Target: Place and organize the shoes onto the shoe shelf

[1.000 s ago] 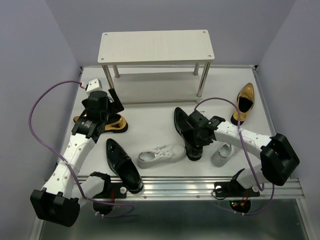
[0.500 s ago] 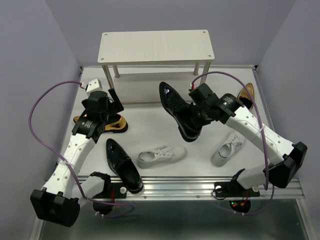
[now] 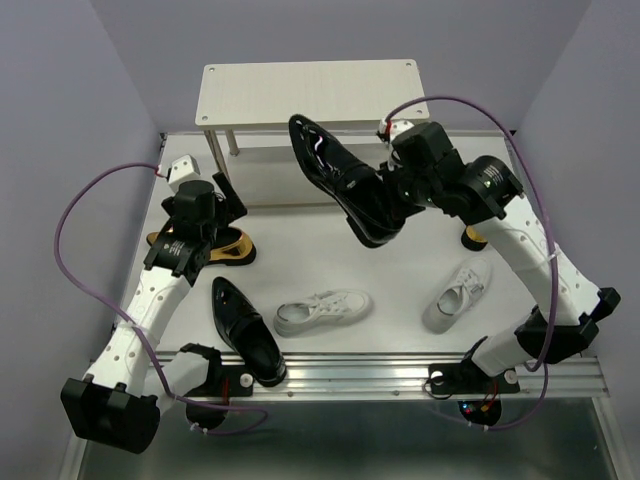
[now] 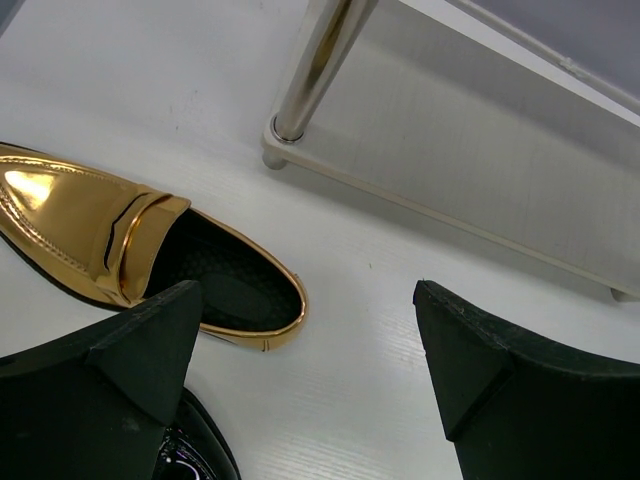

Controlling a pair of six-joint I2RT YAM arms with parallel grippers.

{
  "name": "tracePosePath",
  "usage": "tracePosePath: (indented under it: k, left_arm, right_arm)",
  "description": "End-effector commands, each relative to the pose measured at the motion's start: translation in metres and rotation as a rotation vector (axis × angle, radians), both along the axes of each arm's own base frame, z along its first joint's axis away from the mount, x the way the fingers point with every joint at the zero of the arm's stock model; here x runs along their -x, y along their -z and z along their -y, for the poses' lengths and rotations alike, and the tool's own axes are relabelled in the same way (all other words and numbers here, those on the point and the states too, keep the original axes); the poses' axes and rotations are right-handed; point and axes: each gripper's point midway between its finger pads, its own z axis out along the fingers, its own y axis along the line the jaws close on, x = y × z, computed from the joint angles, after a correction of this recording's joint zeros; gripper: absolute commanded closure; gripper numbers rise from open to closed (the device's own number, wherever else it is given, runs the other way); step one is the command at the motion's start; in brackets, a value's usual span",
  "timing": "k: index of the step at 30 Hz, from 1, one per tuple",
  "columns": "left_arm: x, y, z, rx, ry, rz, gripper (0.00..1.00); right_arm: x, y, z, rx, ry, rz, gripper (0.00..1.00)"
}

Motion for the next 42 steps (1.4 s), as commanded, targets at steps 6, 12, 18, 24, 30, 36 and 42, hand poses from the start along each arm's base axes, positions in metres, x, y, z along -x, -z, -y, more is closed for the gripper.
tracePosePath:
  k: [6,12,18,24,30,36,42]
  left_arm:
    - [0.001,-0.026,0.000,0.040,-0.006,0.073,0.02]
    - [0.004,-0.027,-0.002,0.023,-0.007,0.061,0.02]
    - [0.004,-0.024,0.004,0.047,0.016,0.059,0.02]
    - [0.007,-0.027,0.007,0.052,0.044,0.069,0.02]
    - [0.010,-0.021,0.007,0.042,0.048,0.049,0.02]
    - [0.012,-0.019,0.006,0.036,0.049,0.047,0.02]
    - [0.013,-0.015,0.005,0.031,0.050,0.038,0.02]
  right_arm:
    - [-0.091,-0.160,-0.038,-0.311,0.221,0.450,0.99]
    - [-0.128,-0.205,-0.031,-0.357,0.366,0.661,0.99]
    - [-0.141,-0.232,-0.017,-0.380,0.472,0.790,0.99]
    - [-0.158,-0.216,-0.011,-0.292,0.571,0.800,0.99]
    - [-0.173,-0.195,-0.009,-0.310,0.613,0.757,0.99]
    - [-0.183,-0.182,-0.002,-0.370,0.615,0.700,0.99]
    - [-0.188,-0.171,0.001,-0.415,0.608,0.638,0.99]
